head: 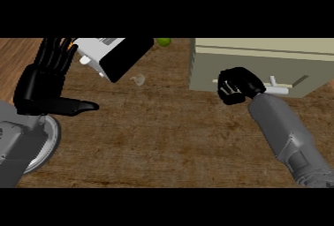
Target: Pick up the cup, place it into the drawer and close the drawer
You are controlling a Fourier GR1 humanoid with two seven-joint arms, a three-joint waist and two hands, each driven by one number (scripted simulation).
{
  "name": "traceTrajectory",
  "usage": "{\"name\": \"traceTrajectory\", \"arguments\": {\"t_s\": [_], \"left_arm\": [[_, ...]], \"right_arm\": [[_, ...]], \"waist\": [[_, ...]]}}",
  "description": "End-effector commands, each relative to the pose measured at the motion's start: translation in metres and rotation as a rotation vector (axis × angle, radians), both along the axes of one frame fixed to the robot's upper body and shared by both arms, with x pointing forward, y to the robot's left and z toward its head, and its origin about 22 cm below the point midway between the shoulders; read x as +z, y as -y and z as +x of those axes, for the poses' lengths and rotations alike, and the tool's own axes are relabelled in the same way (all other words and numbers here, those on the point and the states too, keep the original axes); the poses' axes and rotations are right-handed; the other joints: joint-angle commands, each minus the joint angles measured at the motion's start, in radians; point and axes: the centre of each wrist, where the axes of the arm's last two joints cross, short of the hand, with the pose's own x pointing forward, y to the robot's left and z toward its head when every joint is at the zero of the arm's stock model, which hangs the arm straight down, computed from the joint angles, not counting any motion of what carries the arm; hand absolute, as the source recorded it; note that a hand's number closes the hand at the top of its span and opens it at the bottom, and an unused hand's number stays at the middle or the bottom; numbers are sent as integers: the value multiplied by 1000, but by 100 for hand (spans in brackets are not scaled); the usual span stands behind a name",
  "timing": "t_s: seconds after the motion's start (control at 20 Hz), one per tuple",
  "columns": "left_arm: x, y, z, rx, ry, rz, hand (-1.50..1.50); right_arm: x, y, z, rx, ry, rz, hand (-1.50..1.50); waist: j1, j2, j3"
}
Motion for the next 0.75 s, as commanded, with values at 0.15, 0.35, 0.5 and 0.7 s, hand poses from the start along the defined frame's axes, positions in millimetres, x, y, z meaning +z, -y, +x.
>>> {"name": "traceTrajectory", "arguments": {"t_s": [0.15, 0.35, 0.5, 0.7], "left_arm": [[-2, 3, 0, -52, -3, -18, -150], [-4, 12, -1, -57, 11, -26, -150], [-6, 5, 1, -51, 7, -30, -150], [-27, 7, -8, -66, -30, -22, -150]], "right_arm": [[32, 42, 16, -134, 11, 23, 150], [40, 44, 19, -150, 25, 80, 150], [49, 49, 22, -148, 58, 97, 150], [41, 57, 17, -155, 51, 111, 150]], "waist": [[29, 39, 7], [36, 39, 8], [36, 44, 6], [43, 43, 6]]}}
